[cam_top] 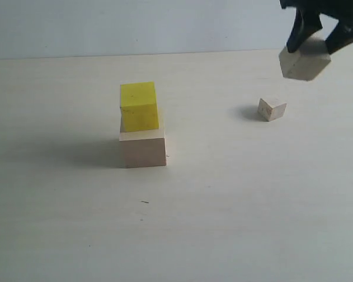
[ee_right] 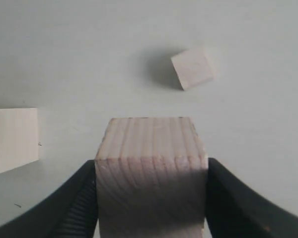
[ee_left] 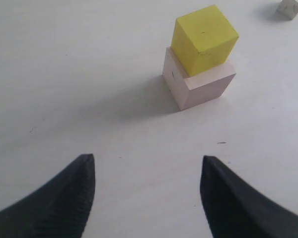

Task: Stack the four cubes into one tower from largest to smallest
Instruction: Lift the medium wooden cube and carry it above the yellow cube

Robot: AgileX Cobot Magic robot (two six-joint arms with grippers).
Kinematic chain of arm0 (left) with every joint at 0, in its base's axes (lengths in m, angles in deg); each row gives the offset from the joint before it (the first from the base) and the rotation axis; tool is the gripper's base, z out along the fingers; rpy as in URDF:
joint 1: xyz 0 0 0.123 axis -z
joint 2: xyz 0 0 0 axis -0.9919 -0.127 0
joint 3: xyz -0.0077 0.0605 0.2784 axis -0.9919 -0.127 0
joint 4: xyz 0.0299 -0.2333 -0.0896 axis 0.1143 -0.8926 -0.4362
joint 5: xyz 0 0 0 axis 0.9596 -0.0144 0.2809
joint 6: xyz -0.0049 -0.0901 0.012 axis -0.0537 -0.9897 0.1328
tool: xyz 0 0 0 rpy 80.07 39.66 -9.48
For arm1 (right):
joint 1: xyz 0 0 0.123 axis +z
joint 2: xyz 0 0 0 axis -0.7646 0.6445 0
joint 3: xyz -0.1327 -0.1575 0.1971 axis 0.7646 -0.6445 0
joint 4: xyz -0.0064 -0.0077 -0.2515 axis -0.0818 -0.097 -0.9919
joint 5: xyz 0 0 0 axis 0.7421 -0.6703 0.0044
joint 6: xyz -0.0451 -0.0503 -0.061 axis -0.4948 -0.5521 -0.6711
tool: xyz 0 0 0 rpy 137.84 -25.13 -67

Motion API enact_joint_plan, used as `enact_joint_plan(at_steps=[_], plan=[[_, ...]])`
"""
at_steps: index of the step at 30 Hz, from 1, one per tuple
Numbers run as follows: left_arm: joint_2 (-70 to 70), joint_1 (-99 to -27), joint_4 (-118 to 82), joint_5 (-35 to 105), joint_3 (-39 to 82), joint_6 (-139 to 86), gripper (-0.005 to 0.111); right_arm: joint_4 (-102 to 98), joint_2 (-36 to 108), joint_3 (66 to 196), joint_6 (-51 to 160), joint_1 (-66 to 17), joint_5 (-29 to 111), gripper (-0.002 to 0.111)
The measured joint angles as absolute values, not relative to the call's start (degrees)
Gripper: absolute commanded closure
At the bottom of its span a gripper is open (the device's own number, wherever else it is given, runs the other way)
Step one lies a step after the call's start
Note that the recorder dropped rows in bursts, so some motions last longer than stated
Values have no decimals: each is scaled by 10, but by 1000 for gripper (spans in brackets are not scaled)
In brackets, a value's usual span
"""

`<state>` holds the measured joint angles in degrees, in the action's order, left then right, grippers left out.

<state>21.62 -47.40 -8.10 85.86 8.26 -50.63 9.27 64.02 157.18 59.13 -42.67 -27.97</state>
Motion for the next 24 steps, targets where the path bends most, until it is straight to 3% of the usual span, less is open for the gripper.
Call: enact_joint_plan(at_steps=[16,24], plan=[[216,-474,-81,875,83,-506,46,91,723,1657,474,-309,-297,108],[216,-474,-81,889,83,-506,46,86,730,1747,535,-269,-298,108]])
